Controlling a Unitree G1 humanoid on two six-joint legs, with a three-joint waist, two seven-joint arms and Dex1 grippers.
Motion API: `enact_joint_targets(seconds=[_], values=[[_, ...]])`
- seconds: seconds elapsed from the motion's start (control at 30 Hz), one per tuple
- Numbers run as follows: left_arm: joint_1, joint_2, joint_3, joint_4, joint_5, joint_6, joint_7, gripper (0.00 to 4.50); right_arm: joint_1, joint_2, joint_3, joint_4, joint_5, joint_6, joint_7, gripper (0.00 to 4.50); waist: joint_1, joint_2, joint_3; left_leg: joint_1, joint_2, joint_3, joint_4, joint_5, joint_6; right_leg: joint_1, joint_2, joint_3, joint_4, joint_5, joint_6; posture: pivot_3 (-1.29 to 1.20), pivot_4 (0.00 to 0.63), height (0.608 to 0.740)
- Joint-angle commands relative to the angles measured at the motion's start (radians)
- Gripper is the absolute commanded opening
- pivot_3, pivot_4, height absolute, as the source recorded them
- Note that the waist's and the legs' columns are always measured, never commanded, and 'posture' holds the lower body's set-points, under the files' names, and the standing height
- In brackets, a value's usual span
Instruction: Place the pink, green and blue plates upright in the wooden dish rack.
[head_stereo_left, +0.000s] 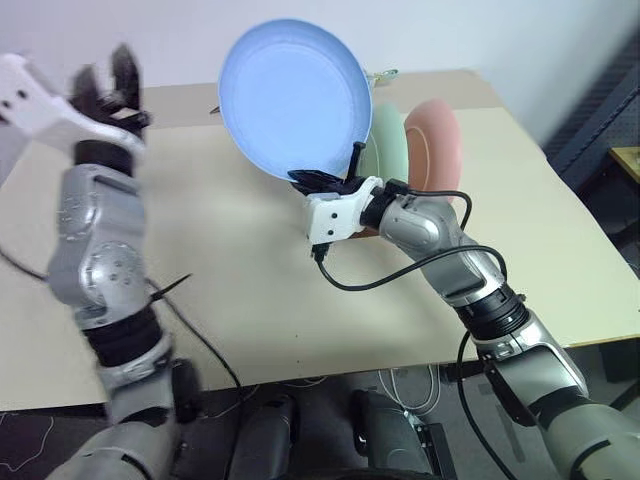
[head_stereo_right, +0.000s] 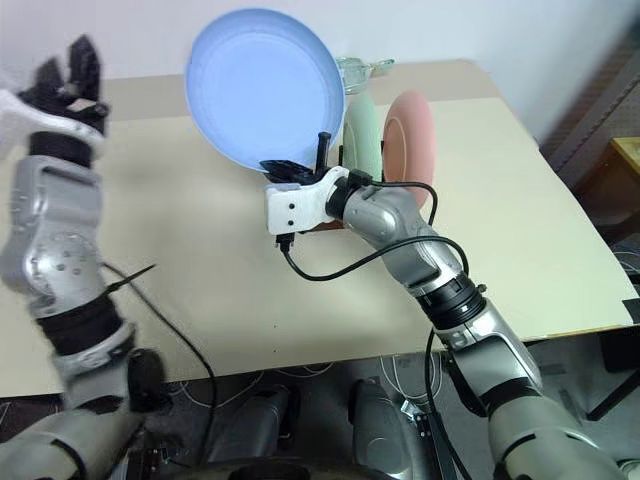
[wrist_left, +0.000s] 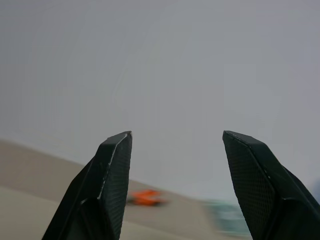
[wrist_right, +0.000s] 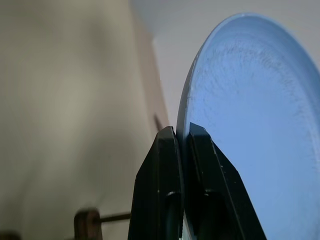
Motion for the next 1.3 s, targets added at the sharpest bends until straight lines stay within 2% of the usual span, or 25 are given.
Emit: enact_joint_targets(seconds=[0.03, 0.1, 0.2, 0.3, 0.43, 0.67, 1.17, 1.27, 1.3], values=[[0.168, 0.090, -0.120, 0.037, 0.167, -0.123, -0.136, 2.95, -0.012, 0.094, -0.148, -0.151, 0.298, 0.077, 0.016, 0.00, 0.002, 0.000, 0.000, 0.000, 0.000, 0.000, 0.000, 0.000, 0.000, 0.000, 0.000, 0.000, 0.000, 0.000, 0.000, 0.00, 0.150, 0.738], [0.246, 0.097, -0.164, 0.050, 0.193, -0.163, -0.189, 2.95, -0.002, 0.156, -0.211, -0.221, 0.485, 0.207, 0.037, 0.00, 0.012, 0.000, 0.000, -0.001, 0.000, -0.001, 0.000, -0.002, 0.004, 0.000, -0.001, 0.000, 0.000, 0.000, 0.000, 0.00, 0.150, 0.738], [0.372, 0.041, -0.262, 0.039, 0.197, -0.216, -0.273, 2.95, 0.042, 0.267, -0.332, -0.342, 0.899, 0.522, -0.035, 0.00, 0.014, 0.000, -0.001, -0.002, 0.000, -0.005, 0.002, -0.003, 0.005, 0.002, -0.001, -0.002, -0.001, 0.000, 0.000, 0.00, 0.150, 0.738], [0.452, 0.006, -0.346, 0.028, 0.218, -0.282, -0.346, 2.95, 0.084, 0.327, -0.396, -0.375, 1.044, 0.651, -0.140, 0.00, 0.009, 0.000, 0.000, -0.001, 0.000, -0.005, 0.001, -0.004, 0.006, 0.001, -0.002, -0.002, -0.001, 0.000, -0.001, 0.00, 0.150, 0.738], [0.495, -0.018, -0.406, -0.016, 0.183, -0.281, -0.433, 2.95, 0.103, 0.340, -0.436, -0.365, 1.128, 0.727, -0.216, 0.00, 0.004, 0.004, 0.001, -0.002, 0.001, -0.004, 0.000, -0.004, 0.006, -0.002, -0.002, -0.001, 0.000, -0.001, -0.004, 0.00, 0.150, 0.738], [0.508, -0.026, -0.456, -0.048, 0.192, -0.249, -0.503, 2.95, 0.120, 0.322, -0.474, -0.330, 1.226, 0.808, -0.254, 0.00, 0.002, 0.007, 0.000, -0.002, 0.001, -0.002, -0.001, -0.004, 0.006, -0.003, -0.001, 0.000, 0.001, 0.000, -0.002, 0.00, 0.150, 0.738], [0.513, -0.043, -0.483, -0.072, 0.212, -0.232, -0.523, 2.95, 0.110, 0.296, -0.497, -0.209, 1.276, 0.861, -0.291, 0.00, 0.003, 0.007, 0.000, -0.002, 0.001, -0.002, 0.000, -0.003, 0.006, -0.002, -0.001, -0.001, 0.001, 0.000, -0.002, 0.00, 0.150, 0.738], [0.512, -0.048, -0.487, -0.074, 0.214, -0.228, -0.525, 3.02, 0.104, 0.285, -0.495, -0.189, 1.255, 0.855, -0.288, 0.89, 0.003, 0.007, 0.000, -0.002, 0.001, -0.002, 0.000, -0.003, 0.006, -0.002, -0.001, -0.001, 0.001, 0.000, -0.002, 0.00, 0.150, 0.738], [0.512, -0.050, -0.488, -0.075, 0.215, -0.227, -0.526, 3.02, 0.100, 0.279, -0.492, -0.187, 1.243, 0.849, -0.285, 1.38, 0.003, 0.007, 0.000, -0.002, 0.001, -0.002, 0.000, -0.003, 0.006, -0.002, -0.001, -0.001, 0.001, 0.000, -0.002, 0.00, 0.150, 0.738]])
